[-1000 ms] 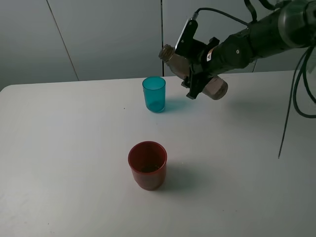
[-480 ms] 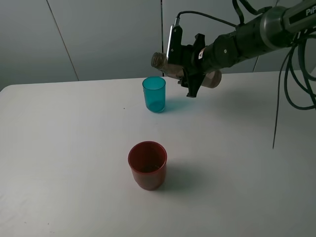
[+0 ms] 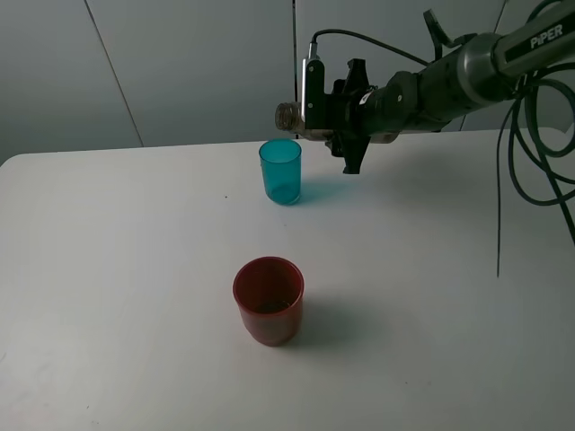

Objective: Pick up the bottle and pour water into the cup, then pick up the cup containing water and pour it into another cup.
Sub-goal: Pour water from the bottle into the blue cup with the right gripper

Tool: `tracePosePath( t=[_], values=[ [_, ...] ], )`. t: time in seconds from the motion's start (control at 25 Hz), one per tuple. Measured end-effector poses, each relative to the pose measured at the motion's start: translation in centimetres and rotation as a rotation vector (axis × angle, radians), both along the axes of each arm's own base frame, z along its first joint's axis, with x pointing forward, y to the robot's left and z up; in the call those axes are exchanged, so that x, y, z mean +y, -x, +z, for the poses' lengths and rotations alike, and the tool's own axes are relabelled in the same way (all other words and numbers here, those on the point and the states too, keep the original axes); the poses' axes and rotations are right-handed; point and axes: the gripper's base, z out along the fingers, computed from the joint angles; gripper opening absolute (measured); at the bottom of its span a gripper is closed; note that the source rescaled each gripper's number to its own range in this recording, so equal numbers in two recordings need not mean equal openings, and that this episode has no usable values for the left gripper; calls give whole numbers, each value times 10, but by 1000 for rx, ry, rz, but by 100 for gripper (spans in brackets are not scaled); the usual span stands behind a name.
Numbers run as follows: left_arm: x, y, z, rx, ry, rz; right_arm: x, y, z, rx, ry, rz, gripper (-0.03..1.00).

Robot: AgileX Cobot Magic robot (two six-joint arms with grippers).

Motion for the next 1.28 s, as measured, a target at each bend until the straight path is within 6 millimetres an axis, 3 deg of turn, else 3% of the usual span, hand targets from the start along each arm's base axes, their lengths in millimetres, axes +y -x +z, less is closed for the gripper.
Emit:
tracePosePath(
  t=[0.4,1.28],
  values=[
    [0,0,0,0,0,0,-6,-8,7,-154,88,-34,0],
    [0,0,0,0,0,0,-7,-9,8,-203,217,45,0]
  ],
)
